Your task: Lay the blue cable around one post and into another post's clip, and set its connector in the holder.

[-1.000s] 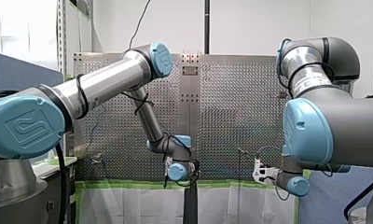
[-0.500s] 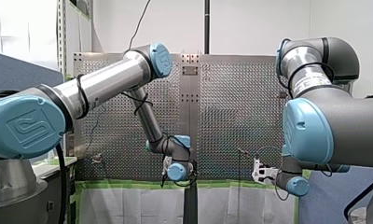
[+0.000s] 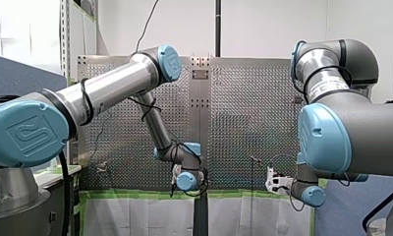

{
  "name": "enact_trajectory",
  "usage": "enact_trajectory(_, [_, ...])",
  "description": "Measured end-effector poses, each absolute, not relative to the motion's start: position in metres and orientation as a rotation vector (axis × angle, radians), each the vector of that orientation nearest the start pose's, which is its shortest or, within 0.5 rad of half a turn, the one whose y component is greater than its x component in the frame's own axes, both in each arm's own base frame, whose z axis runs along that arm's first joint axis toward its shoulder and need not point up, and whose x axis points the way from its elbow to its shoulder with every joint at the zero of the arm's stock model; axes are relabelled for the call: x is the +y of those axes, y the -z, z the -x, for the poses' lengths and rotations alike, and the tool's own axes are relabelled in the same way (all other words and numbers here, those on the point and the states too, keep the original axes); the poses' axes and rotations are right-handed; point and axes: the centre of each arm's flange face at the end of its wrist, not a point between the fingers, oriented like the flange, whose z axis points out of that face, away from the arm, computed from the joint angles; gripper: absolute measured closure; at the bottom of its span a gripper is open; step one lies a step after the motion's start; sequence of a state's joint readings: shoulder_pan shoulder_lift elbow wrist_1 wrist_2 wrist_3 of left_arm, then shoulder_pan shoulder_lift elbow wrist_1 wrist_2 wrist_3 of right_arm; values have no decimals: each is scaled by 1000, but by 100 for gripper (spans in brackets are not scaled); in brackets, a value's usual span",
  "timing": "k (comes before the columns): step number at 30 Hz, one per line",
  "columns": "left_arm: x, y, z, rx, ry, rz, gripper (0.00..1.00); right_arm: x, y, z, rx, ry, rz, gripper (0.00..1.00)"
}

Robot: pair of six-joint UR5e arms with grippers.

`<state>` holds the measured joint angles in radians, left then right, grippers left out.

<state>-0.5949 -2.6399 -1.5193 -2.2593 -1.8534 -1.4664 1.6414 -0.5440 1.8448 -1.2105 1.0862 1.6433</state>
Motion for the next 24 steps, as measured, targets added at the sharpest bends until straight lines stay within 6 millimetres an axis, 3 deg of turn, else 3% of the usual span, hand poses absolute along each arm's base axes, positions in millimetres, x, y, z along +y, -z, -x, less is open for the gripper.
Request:
enact_trajectory(3, [-458, 78, -487, 1658, 126, -382, 42, -533, 103, -218, -1046, -1626, -1652, 100])
enact_trajectory(11, [-458, 79, -487, 1659, 131, -387, 66, -533, 103, -218, -1045, -1627, -1654, 100])
enact_trajectory(24, [-457, 79, -488, 1661, 135, -390, 78, -532, 103, -220, -1042, -1630, -1657, 100])
